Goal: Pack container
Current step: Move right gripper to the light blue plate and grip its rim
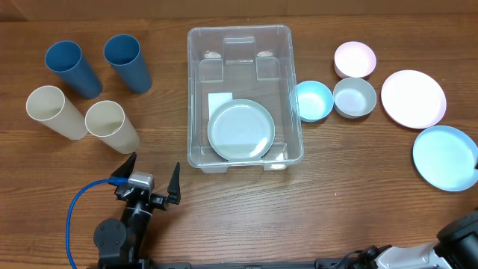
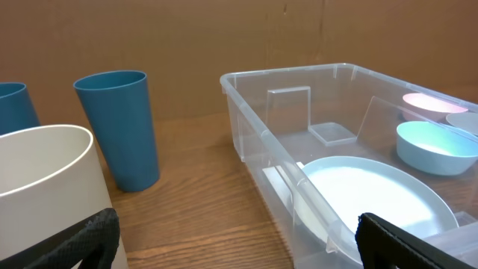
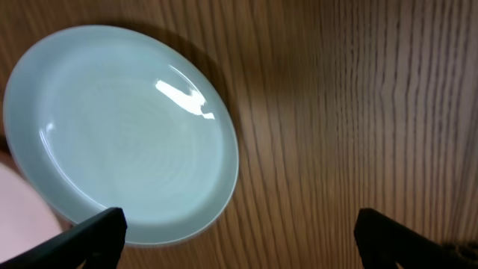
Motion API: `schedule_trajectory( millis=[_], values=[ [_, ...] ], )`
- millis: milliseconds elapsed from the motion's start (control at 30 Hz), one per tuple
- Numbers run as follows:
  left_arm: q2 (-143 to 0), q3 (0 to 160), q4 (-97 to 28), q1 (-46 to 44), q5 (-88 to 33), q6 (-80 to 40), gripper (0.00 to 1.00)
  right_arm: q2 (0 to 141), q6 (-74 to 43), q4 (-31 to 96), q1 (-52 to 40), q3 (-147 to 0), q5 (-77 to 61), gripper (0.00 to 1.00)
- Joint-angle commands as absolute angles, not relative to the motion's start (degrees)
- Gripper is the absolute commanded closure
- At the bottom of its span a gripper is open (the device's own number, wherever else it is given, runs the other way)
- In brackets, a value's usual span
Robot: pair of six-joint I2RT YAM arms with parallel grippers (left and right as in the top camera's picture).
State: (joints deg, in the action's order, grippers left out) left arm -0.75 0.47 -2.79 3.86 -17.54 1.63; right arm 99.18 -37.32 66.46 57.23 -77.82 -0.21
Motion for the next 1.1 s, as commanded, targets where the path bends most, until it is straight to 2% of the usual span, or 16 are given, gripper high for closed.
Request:
schedule_trajectory(
  millis=[0,400,700,800,867,1000,1067],
  values=[
    [-0.3,0.3,-2.7,4.3,-17.6,0.9,0.0,98.7,-37.5,59.1,56.2,-68.9,-1.1,0.04],
    [-0.3,0.3,-2.7,4.3,-17.6,0.9,0.0,99.2,-36.4,44.6,51.7,-60.0,1.7,0.2],
    [-0.3,0.3,-2.8,4.3,-17.6,0.9,0.0,102.1,-36.7,43.1,51.7,-58.7,3.0,0.51],
    [-0.3,0.3,-2.7,4.3,-17.6,0.9,0.0,104.3,-37.6,42.4,51.7,-58.0,2.9,0.52],
    [-0.3,0.3,-2.8,4.3,-17.6,0.9,0.0,104.6,-37.8,41.8,51.7,-57.6,2.9,0.62],
    [-0.3,0.3,-2.8,4.3,-17.6,0.9,0.0,104.5,-37.8,41.7,51.7,-57.7,2.6,0.96],
    [-0.3,0.3,-2.7,4.3,-17.6,0.9,0.0,104.5,-37.8,42.8,51.7,-58.4,1.8,0.96]
  ],
)
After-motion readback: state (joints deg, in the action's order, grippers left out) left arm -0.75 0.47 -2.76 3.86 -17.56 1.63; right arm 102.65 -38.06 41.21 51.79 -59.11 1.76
